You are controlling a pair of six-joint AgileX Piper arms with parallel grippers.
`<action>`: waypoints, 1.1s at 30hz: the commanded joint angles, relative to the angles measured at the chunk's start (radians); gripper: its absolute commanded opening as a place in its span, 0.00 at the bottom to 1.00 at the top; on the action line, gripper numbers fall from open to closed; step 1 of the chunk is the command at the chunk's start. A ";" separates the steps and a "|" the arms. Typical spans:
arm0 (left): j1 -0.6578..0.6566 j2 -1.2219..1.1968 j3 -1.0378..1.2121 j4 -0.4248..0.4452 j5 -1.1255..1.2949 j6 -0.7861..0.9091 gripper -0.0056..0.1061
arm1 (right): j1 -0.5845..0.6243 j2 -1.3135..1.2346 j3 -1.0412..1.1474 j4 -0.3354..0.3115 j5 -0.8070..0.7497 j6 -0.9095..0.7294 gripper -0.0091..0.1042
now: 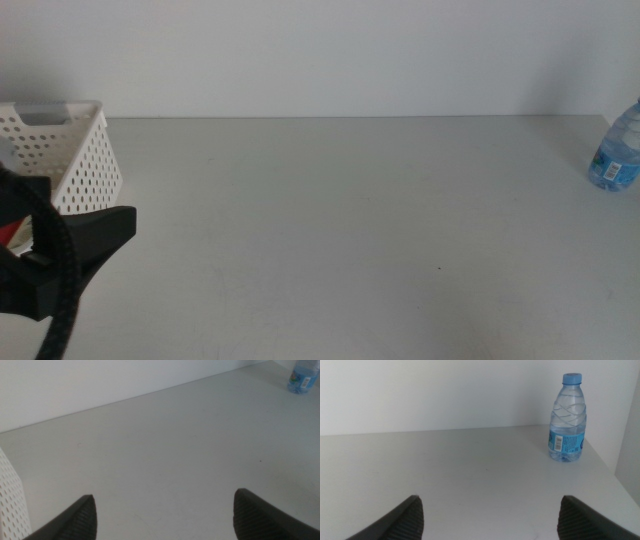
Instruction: Use arms to grab the bottles and put them into the dustbin to the left of the table.
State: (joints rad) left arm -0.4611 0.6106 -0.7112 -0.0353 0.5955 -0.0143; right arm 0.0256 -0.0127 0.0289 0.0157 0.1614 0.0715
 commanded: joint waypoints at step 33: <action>-0.008 0.002 -0.024 -0.001 -0.083 -0.015 0.89 | -0.005 1.051 -0.012 -0.033 -1.106 -0.015 0.74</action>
State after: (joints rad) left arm -0.4611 0.6106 -0.7112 -0.0321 0.5901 -0.0143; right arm 0.0256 0.9983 0.0289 -0.0548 -0.7773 0.0683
